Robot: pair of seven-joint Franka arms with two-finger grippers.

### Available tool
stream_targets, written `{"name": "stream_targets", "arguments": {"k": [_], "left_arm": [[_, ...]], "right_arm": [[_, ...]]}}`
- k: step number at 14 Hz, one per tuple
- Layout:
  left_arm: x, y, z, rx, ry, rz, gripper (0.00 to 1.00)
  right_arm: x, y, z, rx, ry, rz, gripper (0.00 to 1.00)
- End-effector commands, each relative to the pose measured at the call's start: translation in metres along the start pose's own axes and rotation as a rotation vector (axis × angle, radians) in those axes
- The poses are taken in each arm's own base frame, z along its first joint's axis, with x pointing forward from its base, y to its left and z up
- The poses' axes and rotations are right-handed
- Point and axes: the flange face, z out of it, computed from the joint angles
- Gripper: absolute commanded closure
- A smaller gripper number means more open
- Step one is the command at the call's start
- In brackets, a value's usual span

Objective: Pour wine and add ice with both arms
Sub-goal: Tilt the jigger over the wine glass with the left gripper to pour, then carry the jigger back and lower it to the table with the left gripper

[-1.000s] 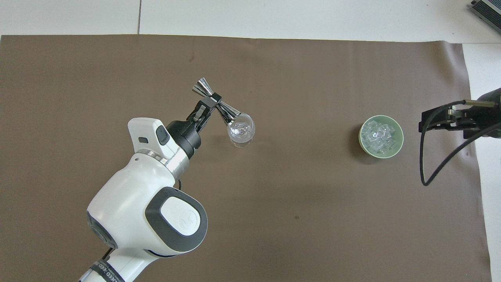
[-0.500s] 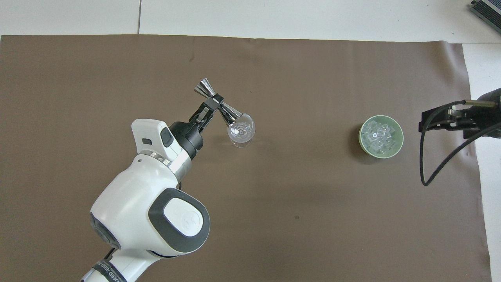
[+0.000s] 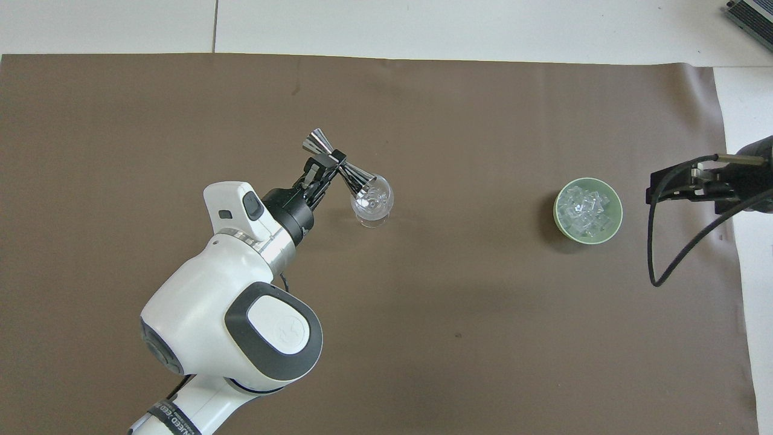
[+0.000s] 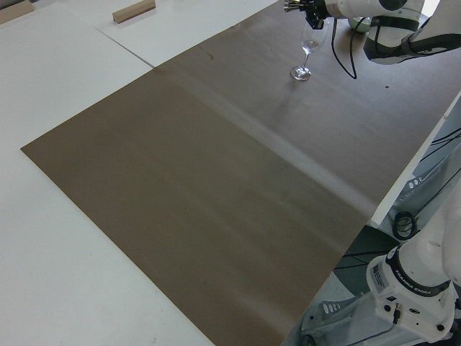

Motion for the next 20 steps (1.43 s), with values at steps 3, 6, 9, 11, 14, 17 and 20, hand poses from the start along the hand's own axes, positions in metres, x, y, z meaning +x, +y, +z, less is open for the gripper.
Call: {"name": "stream_targets", "arguments": {"k": [3, 6, 9, 11, 14, 17, 20], "left_arm": [[0.027, 0.006, 0.006, 0.0, -0.045, -0.229, 1.0], [0.043, 0.003, 0.006, 0.012, -0.05, -0.337, 1.0], [0.076, -0.003, 0.007, 0.035, -0.084, -0.44, 1.0], [0.101, -0.008, 0.006, 0.056, -0.128, -0.498, 1.0], [0.128, -0.02, 0.007, 0.085, -0.18, -0.537, 1.0], [0.168, -0.037, 0.003, 0.118, -0.253, -0.587, 1.0], [0.201, -0.051, -0.01, 0.133, -0.285, -0.626, 1.0]], "right_arm": [[-0.001, 0.004, -0.003, 0.027, 0.002, -0.021, 0.0], [-0.001, 0.004, -0.003, 0.025, 0.002, -0.021, 0.0], [-0.001, 0.004, -0.003, 0.025, 0.002, -0.021, 0.0], [-0.001, 0.004, -0.003, 0.027, 0.002, -0.021, 0.0], [-0.001, 0.004, -0.003, 0.025, 0.002, -0.021, 0.0], [-0.001, 0.004, -0.003, 0.025, 0.002, -0.021, 0.0], [-0.001, 0.004, -0.003, 0.025, 0.002, -0.021, 0.0]]}}
